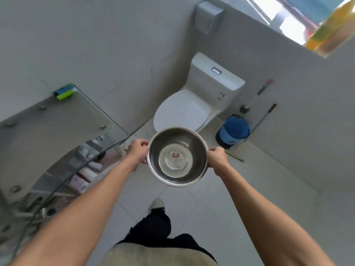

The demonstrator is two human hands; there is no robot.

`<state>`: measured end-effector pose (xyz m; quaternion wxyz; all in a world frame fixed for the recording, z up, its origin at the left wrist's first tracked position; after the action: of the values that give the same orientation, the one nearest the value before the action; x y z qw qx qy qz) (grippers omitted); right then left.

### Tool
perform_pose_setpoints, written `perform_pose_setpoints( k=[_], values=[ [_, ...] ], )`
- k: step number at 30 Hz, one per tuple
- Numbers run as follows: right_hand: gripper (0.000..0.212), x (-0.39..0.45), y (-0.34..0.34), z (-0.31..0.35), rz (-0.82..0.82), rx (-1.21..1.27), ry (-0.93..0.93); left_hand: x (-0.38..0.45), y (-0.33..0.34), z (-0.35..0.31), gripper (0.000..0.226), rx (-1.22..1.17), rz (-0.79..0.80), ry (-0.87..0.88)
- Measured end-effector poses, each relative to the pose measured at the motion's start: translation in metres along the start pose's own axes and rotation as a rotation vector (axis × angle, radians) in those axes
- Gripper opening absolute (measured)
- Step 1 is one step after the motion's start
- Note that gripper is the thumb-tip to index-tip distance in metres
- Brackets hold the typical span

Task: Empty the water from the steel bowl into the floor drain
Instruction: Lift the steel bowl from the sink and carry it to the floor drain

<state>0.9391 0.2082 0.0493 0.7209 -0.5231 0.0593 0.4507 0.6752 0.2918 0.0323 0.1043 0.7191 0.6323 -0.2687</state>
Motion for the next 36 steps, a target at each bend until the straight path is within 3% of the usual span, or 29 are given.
perform_pose_setpoints(
  k=[3, 10, 20, 28, 32, 36],
  values=[
    [0.018, 0.036, -0.006, 0.019, 0.03, -0.014, -0.017, 0.034, 0.014, -0.009, 0.017, -0.018, -0.025, -0.021],
    [0.017, 0.115, -0.014, 0.062, 0.107, -0.107, -0.095, 0.088, 0.038, -0.016, 0.024, -0.107, -0.171, -0.089],
    [0.019, 0.231, 0.023, 0.122, 0.341, -0.313, -0.29, 0.141, 0.074, 0.032, 0.027, -0.297, -0.48, -0.288],
    [0.019, 0.31, 0.106, 0.141, 0.499, -0.464, -0.451, 0.183, 0.089, 0.11, 0.031, -0.405, -0.694, -0.364],
    [0.035, 0.331, 0.165, 0.132, 0.551, -0.51, -0.503, 0.2, 0.082, 0.161, 0.033, -0.438, -0.769, -0.363],
    [0.033, 0.347, 0.226, 0.12, 0.591, -0.539, -0.545, 0.215, 0.077, 0.214, 0.028, -0.468, -0.819, -0.351]
  ],
)
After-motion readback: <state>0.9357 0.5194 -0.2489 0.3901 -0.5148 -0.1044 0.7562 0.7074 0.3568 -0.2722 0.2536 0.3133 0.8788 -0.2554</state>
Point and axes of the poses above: each hand's wrist, its own x-axis towards the middle knuckle, its own y-axis out of the palm, z = x × y, the point moved 1 cm from there along x, towards the middle knuckle, and after that the axes turned 11 degrees about -x, right-handed, at the moved point
